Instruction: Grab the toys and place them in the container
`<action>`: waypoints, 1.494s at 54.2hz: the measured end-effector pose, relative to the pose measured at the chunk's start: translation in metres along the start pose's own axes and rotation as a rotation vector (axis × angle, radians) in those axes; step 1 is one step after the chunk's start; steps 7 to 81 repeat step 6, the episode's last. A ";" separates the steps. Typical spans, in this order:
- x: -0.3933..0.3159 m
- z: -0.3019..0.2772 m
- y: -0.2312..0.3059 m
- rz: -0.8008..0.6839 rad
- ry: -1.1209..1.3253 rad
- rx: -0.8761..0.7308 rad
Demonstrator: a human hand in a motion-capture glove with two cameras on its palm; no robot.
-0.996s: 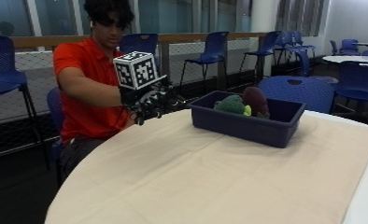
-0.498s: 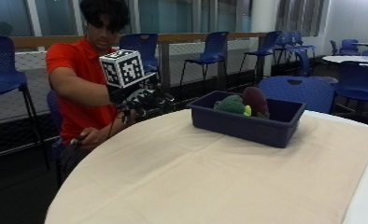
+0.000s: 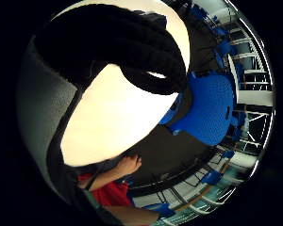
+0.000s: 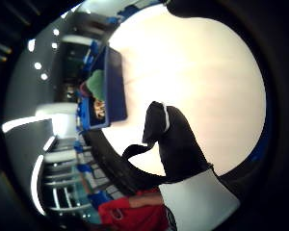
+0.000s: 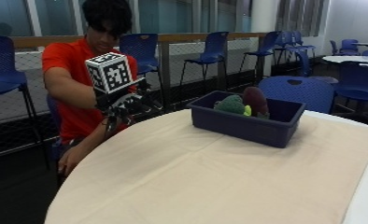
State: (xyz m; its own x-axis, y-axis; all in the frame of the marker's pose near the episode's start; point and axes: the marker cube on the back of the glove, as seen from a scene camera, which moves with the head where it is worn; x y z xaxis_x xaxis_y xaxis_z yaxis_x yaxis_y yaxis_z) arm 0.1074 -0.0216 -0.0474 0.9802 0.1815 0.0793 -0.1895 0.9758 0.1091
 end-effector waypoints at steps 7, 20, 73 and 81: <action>-0.003 0.002 -0.001 -0.010 -0.006 -0.004; -0.003 0.002 -0.001 -0.010 -0.006 -0.004; -0.003 0.002 -0.001 -0.010 -0.006 -0.004; -0.003 0.002 -0.001 -0.010 -0.006 -0.004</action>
